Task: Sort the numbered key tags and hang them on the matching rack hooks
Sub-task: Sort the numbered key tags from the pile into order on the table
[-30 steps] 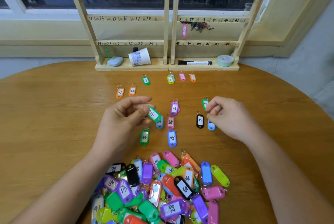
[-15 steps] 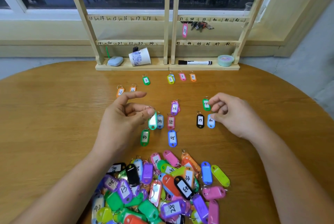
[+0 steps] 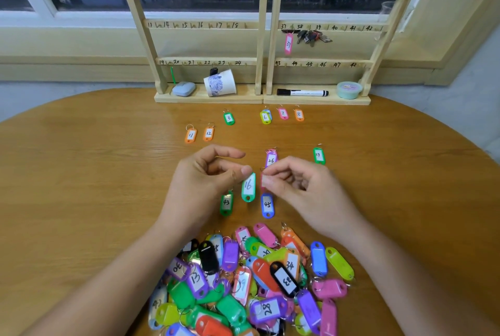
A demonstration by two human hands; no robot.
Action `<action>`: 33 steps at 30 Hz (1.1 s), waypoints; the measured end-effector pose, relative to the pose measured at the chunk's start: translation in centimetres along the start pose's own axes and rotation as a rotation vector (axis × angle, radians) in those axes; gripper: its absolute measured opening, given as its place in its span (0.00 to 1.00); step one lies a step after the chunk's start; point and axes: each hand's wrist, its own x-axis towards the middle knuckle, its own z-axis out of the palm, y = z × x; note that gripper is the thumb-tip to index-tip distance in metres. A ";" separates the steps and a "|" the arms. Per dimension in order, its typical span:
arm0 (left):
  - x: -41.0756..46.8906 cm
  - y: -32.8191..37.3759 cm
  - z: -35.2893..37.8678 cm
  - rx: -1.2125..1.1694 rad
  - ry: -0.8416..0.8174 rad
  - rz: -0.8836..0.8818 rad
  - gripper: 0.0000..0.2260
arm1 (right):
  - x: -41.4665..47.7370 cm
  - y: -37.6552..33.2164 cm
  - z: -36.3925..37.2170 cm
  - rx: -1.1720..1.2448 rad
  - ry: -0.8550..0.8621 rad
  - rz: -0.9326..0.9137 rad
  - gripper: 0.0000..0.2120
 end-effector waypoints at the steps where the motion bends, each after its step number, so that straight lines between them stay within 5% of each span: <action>1: -0.1 0.0 0.2 0.008 -0.006 0.007 0.14 | -0.1 0.1 0.4 0.041 -0.025 0.009 0.05; 15: 0.0 -0.6 0.4 0.064 -0.093 0.019 0.13 | 0.1 0.9 1.0 0.126 -0.028 0.092 0.06; 22: 1.0 0.3 -1.4 0.137 0.019 0.063 0.04 | 1.8 0.9 -2.3 0.124 0.238 0.122 0.05; 33: 2.3 0.2 -3.8 0.216 0.104 0.052 0.03 | 10.7 1.2 -4.8 -0.219 0.268 0.235 0.03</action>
